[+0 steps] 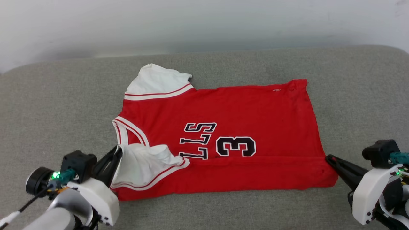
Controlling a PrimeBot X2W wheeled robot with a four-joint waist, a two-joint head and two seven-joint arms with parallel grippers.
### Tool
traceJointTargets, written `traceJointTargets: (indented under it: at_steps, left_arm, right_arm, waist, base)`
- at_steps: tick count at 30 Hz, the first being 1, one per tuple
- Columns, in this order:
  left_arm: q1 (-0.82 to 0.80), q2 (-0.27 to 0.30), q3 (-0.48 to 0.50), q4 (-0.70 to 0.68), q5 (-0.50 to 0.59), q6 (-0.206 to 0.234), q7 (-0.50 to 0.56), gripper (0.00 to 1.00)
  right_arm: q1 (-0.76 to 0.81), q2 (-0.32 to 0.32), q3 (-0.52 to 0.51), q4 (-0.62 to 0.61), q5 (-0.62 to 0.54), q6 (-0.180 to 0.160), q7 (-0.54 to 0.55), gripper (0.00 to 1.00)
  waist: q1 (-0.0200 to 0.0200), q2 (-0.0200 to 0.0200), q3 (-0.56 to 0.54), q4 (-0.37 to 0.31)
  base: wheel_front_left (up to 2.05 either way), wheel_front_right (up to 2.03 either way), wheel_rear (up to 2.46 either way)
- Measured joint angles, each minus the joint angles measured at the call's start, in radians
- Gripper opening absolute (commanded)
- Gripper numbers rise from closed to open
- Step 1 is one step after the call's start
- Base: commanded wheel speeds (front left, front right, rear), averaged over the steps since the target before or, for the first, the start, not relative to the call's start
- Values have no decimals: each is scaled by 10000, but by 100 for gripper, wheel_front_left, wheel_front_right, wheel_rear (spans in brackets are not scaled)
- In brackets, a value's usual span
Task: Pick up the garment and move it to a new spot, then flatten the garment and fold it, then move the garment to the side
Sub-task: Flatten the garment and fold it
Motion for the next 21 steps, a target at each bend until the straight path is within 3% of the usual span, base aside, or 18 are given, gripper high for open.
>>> traceJointTargets:
  at_steps: [7, 15, 21]
  left_arm:
    - [-1323, -355, 151, 1133, 10, -537, 209, 0]
    - [-2231, -884, -63, 3001, 50, -1248, 403, 0]
    - [-2539, -1386, -364, 4468, -8, -1848, 372, 0]
  right_arm:
    - [-894, 359, -46, 226, -98, 2, 334, 0]
    - [-1994, 665, 397, 1501, -111, 2, 502, 0]
    - [-2451, 702, 853, 2134, -65, 6, 251, 0]
  waist:
    - [1, 0, 953, -81]
    - [2, 0, 2026, -182]
    - [2, 0, 2221, -207]
  base:
    - [0, 0, 0]
    - [0, 0, 0]
    - [0, 0, 0]
